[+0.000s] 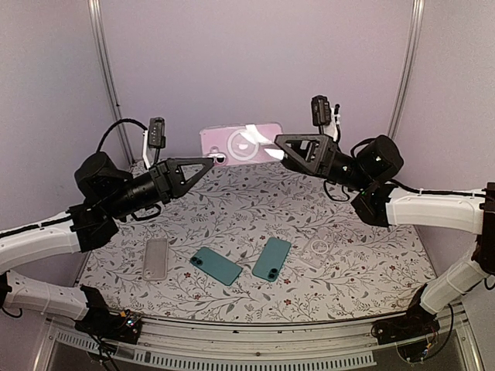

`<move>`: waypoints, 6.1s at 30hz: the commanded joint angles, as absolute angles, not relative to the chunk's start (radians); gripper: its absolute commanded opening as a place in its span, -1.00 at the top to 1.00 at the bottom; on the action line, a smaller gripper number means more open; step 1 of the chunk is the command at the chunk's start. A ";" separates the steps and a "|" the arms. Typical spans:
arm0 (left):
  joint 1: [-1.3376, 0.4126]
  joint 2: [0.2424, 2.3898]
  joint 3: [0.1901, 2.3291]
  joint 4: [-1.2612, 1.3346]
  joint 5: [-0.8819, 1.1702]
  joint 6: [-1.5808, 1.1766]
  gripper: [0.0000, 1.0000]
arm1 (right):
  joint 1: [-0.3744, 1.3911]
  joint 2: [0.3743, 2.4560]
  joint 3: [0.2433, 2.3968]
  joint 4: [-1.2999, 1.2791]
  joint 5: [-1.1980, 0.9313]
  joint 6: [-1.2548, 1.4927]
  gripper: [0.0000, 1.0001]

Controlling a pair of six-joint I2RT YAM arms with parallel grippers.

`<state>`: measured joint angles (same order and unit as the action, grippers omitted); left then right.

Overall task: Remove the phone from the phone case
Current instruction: Pass from the right arm to the left, then remove the phone from the bottom left corner of the phone case, then pass from the right arm to the left

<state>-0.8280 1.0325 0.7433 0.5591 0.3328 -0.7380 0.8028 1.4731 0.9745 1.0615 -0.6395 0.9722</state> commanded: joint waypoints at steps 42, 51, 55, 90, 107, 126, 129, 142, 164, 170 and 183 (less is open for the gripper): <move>-0.818 1.093 1.008 0.037 0.498 -0.538 1.00 | 0.635 1.387 1.087 0.204 -1.075 0.461 0.15; -0.818 1.114 1.012 0.004 0.450 -0.533 1.00 | 0.635 1.402 1.092 0.206 -1.080 0.457 0.54; -0.818 1.123 1.015 0.003 0.436 -0.527 1.00 | 0.635 1.398 1.080 0.206 -1.104 0.460 0.65; -0.831 1.233 1.065 -0.174 0.098 -0.547 0.49 | 0.691 1.371 1.013 0.272 -0.746 0.485 1.00; -0.830 1.107 0.913 0.026 0.142 -0.598 -0.27 | 0.701 1.353 1.011 0.332 -0.783 0.532 1.00; -0.828 1.108 0.875 0.197 0.242 -0.628 -0.08 | 0.734 1.415 0.986 0.572 -0.906 0.729 1.00; -0.830 1.117 0.893 0.159 0.226 -0.621 0.06 | 0.736 1.420 0.985 0.571 -0.885 0.724 1.00; -0.846 1.125 0.926 0.036 0.101 -0.660 0.11 | 0.756 1.408 1.028 0.428 -0.751 0.593 1.00; -0.919 1.259 1.096 -0.223 -0.125 -0.612 0.20 | 0.810 1.420 1.111 0.229 -0.544 0.423 1.00; -0.920 1.292 1.142 -0.276 -0.138 -0.621 0.17 | 0.825 1.426 1.134 0.185 -0.480 0.372 1.00; -0.920 1.387 1.218 -0.366 -0.217 -0.645 0.17 | 0.882 1.460 1.172 0.156 -0.386 0.321 1.00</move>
